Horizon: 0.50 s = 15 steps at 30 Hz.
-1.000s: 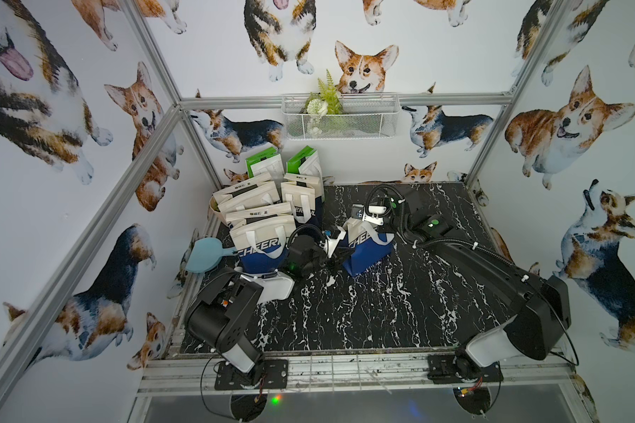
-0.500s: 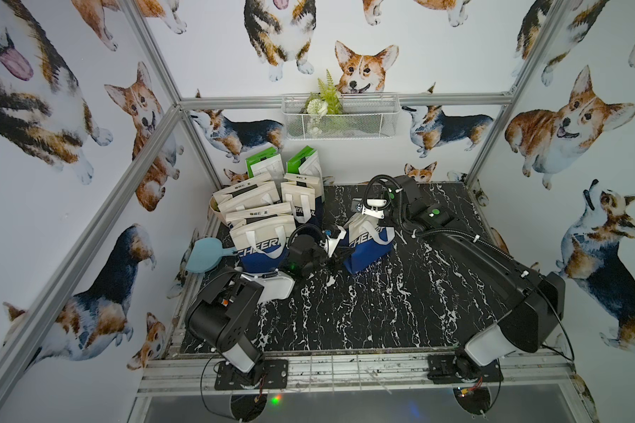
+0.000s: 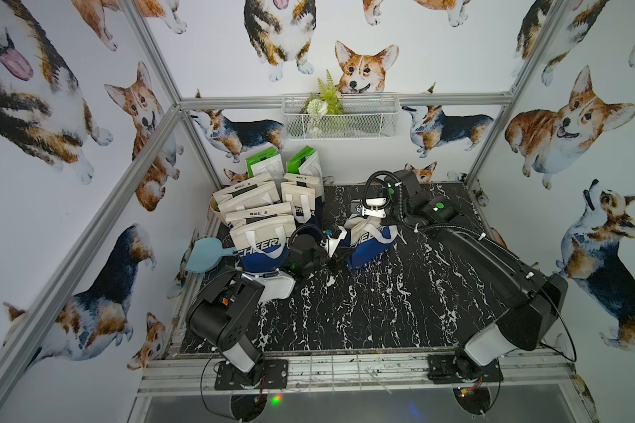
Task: Open the takeout bag
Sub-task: Open the takeout bag at the center of the board.
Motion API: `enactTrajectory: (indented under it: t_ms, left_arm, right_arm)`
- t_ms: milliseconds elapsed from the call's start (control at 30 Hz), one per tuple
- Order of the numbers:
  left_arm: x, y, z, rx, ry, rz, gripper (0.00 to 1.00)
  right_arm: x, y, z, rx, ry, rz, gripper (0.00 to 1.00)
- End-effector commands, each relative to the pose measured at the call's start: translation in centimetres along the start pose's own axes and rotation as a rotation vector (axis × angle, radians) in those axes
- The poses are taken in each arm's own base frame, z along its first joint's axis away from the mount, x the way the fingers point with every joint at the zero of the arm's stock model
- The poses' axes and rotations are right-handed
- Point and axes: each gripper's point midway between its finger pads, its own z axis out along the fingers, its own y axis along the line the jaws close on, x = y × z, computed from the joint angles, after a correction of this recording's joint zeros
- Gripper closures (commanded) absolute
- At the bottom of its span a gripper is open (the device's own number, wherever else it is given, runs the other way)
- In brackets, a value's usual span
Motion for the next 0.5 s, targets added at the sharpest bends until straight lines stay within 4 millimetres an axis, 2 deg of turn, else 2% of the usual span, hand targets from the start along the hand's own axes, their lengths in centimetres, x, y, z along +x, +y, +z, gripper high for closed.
enactTrajectory:
  t_ms: [0, 133, 333, 467]
  left_arm:
    - [1.7, -0.1, 0.1, 0.009, 0.063, -0.025, 1.0]
    - [1.6, -0.1, 0.0, 0.008, 0.062, -0.023, 1.0]
    - [1.7, -0.1, 0.1, 0.01, 0.064, -0.026, 1.0]
    - [1.6, -0.2, 0.0, 0.01, 0.063, -0.025, 1.0]
  right_arm:
    - [-0.1, -1.4, -0.5, 0.061, -0.005, 0.019, 1.0]
    - [0.2, -2.0, -0.9, 0.096, -0.051, 0.139, 1.0]
    - [1.7, -1.0, 0.4, 0.116, -0.037, 0.205, 1.0]
    - [2.2, -0.4, 1.4, 0.107, -0.021, 0.234, 0.83]
